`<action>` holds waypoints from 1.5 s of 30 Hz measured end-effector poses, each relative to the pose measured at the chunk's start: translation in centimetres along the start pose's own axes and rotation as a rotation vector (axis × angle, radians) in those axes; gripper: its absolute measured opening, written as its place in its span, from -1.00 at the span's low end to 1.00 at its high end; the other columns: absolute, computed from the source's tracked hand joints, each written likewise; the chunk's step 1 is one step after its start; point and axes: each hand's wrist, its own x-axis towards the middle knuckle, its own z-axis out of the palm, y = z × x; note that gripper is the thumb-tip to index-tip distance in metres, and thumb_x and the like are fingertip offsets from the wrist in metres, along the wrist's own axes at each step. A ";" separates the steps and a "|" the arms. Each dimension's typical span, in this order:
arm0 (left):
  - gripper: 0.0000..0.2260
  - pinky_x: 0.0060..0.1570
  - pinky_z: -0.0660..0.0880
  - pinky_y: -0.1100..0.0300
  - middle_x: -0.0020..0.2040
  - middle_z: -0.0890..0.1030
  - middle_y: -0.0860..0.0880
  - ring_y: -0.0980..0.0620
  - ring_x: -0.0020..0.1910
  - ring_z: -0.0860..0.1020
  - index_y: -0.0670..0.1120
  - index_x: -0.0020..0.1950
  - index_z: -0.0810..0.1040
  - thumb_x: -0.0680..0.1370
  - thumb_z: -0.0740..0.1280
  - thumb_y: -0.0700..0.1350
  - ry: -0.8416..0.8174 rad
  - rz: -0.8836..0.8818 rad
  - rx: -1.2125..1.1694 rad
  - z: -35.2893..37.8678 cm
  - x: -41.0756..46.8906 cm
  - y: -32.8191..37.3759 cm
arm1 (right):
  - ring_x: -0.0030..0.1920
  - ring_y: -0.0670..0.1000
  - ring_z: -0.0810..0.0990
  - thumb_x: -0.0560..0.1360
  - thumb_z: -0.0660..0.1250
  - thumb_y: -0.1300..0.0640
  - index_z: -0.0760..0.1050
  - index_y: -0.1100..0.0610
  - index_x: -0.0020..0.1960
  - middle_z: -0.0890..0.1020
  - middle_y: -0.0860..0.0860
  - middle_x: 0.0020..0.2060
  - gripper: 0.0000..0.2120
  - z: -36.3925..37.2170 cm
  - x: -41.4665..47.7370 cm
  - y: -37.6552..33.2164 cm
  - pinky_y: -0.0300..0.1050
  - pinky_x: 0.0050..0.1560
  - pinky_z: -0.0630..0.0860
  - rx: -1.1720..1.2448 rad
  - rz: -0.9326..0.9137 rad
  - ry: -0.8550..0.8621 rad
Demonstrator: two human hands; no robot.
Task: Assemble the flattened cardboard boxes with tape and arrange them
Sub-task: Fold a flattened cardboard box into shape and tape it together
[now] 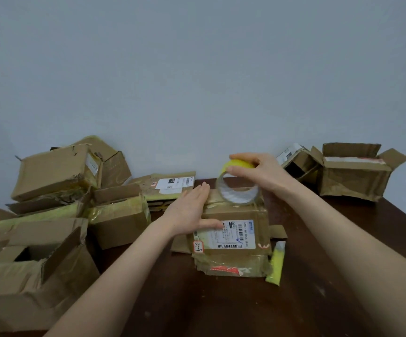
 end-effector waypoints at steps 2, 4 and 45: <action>-0.02 0.51 0.03 0.02 0.58 -0.04 -0.07 0.01 0.54 0.01 -0.13 0.57 -0.11 0.41 0.25 0.39 -0.031 -0.013 0.025 -0.2 -0.1 0.2 | 0.21 -0.08 0.51 0.41 0.45 -0.13 0.59 -0.02 0.22 0.59 -0.09 0.19 -0.58 -1.4 0.0 -0.1 -0.21 0.13 0.40 -0.110 -0.017 0.031; -0.03 0.52 -0.04 0.04 0.58 -0.08 -0.06 0.04 0.55 -0.04 -0.10 0.57 -0.15 0.42 0.24 0.38 -0.031 -0.016 0.015 -0.3 -0.3 0.4 | 0.18 -0.05 0.52 0.40 0.45 -0.15 0.60 -0.04 0.20 0.57 -0.09 0.17 -0.59 -2.2 -0.2 -0.3 -0.21 0.06 0.44 -0.170 -0.019 -0.010; -0.35 0.51 -0.06 0.02 0.57 0.00 0.08 0.03 0.55 0.00 0.18 0.55 -0.01 0.53 0.11 0.33 0.015 -0.102 0.094 0.1 -2.6 1.8 | 0.02 0.00 0.61 0.33 0.50 -0.08 0.66 -0.05 -0.02 0.65 -0.05 -0.04 -0.75 -3.9 -2.6 4.6 -0.06 0.08 0.58 -0.223 0.148 -0.107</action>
